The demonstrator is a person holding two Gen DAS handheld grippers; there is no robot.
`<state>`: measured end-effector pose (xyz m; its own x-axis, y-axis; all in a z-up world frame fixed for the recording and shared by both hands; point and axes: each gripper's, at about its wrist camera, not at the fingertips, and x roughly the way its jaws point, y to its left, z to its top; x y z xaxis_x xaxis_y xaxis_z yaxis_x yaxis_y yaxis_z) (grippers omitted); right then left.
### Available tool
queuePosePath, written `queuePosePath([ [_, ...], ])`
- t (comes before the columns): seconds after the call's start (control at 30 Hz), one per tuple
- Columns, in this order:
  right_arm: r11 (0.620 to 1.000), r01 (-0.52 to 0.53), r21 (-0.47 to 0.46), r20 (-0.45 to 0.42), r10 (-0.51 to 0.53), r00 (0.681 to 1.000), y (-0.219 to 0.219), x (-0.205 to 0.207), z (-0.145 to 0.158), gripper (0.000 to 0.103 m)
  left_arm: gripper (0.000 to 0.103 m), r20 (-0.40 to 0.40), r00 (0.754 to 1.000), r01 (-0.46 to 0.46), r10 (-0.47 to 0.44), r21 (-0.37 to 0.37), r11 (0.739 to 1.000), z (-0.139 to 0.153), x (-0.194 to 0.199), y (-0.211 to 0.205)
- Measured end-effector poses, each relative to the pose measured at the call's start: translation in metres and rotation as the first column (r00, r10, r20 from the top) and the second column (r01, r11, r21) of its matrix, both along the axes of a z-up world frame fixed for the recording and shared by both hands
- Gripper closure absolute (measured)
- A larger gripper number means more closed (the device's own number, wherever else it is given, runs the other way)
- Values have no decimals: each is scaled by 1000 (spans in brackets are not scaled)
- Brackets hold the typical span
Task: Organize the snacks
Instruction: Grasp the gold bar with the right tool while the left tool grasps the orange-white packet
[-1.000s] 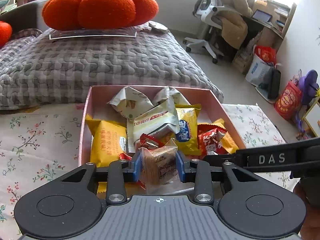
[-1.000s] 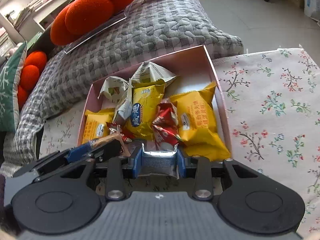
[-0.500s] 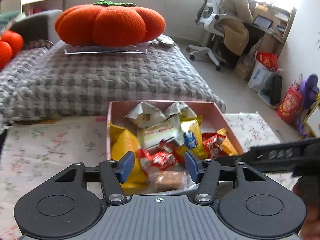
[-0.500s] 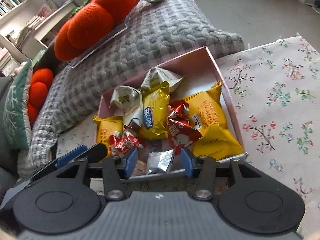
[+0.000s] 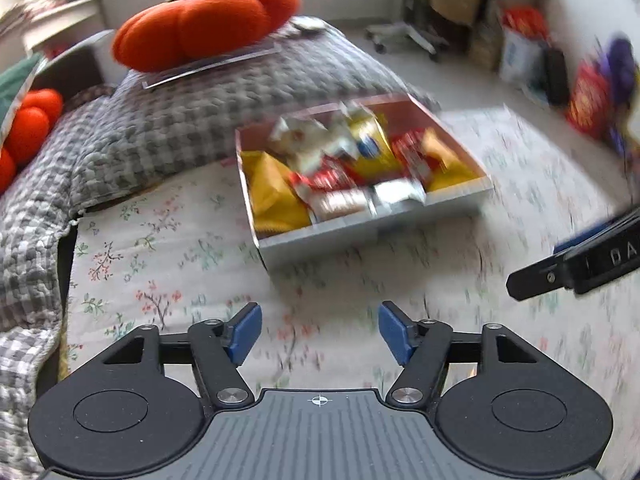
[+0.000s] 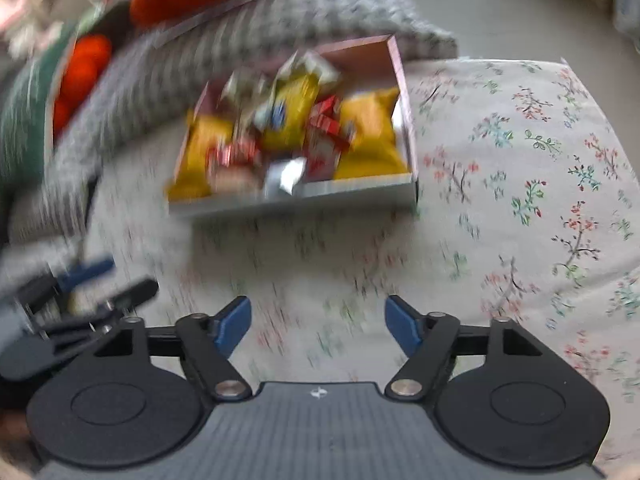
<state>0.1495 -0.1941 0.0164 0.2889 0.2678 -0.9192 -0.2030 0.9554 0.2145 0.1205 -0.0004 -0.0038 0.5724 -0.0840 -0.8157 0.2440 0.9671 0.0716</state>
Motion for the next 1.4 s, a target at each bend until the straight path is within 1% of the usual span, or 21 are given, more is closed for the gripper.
queuePosePath([
  [0.07,994,-94,-61,-17,94,995,12,-14,-6,25,37,-32,999,37,-35,82,996,-9,-8,-10],
  [0.13,982,-166,-90,-22,165,986,21,-25,-10,20,37,-77,995,71,-63,114,991,-20,-14,-14],
  [0.2,966,-232,-114,-30,230,973,27,-35,-15,18,37,-127,988,102,-87,111,989,-29,-17,-14],
  [0.27,950,-275,-148,-53,270,961,31,-41,-25,18,37,-182,974,151,-132,94,984,-36,-22,-15],
  [0.4,917,-348,-196,-116,331,937,36,-49,-45,19,34,-236,945,248,-224,76,966,-44,-30,-20],
  [0.5,895,-401,-196,-152,376,914,41,-57,-55,20,33,-260,923,313,-284,77,947,-49,-37,-29],
  [0.67,855,-478,-201,-171,450,877,53,-69,-63,28,33,-276,880,427,-387,104,898,-57,-50,-42],
  [0.77,833,-510,-214,-182,479,859,58,-74,-69,38,33,-282,856,477,-434,104,873,-61,-57,-46],
  [0.8,827,-515,-223,-185,483,856,58,-78,-71,42,33,-284,849,491,-446,107,865,-63,-60,-48],
  [0.9,816,-524,-243,-179,494,851,60,-80,-75,43,29,-265,837,521,-479,121,845,-67,-64,-50],
  [0.97,816,-524,-245,-175,494,852,61,-79,-76,44,27,-248,836,527,-490,114,842,-68,-63,-47],
  [1.0,817,-521,-246,-171,493,853,62,-79,-76,48,27,-245,839,522,-487,105,847,-69,-60,-46],
  [1.03,818,-517,-251,-163,491,856,62,-78,-76,54,27,-241,846,507,-476,84,858,-70,-57,-43],
  [1.07,820,-511,-258,-153,488,860,59,-82,-73,57,27,-241,852,492,-465,64,868,-70,-55,-41],
  [1.1,823,-506,-259,-147,484,863,58,-81,-71,65,30,-243,854,486,-461,51,873,-70,-53,-39],
  [1.13,828,-499,-256,-142,479,866,57,-79,-70,72,32,-241,851,489,-466,41,871,-70,-53,-38],
  [1.2,837,-489,-248,-138,469,872,53,-75,-69,75,48,-229,841,512,-490,48,857,-68,-55,-39],
  [1.23,839,-485,-246,-135,466,875,53,-74,-69,77,52,-228,836,522,-500,47,852,-67,-57,-39],
  [1.27,839,-484,-249,-131,466,875,53,-74,-69,77,60,-233,832,525,-503,36,850,-67,-57,-39],
  [1.3,839,-483,-252,-128,466,876,52,-72,-69,77,63,-238,830,525,-504,29,851,-67,-57,-39],
  [1.4,840,-477,-257,-117,463,879,50,-69,-69,77,65,-238,828,531,-507,42,846,-66,-59,-40],
])
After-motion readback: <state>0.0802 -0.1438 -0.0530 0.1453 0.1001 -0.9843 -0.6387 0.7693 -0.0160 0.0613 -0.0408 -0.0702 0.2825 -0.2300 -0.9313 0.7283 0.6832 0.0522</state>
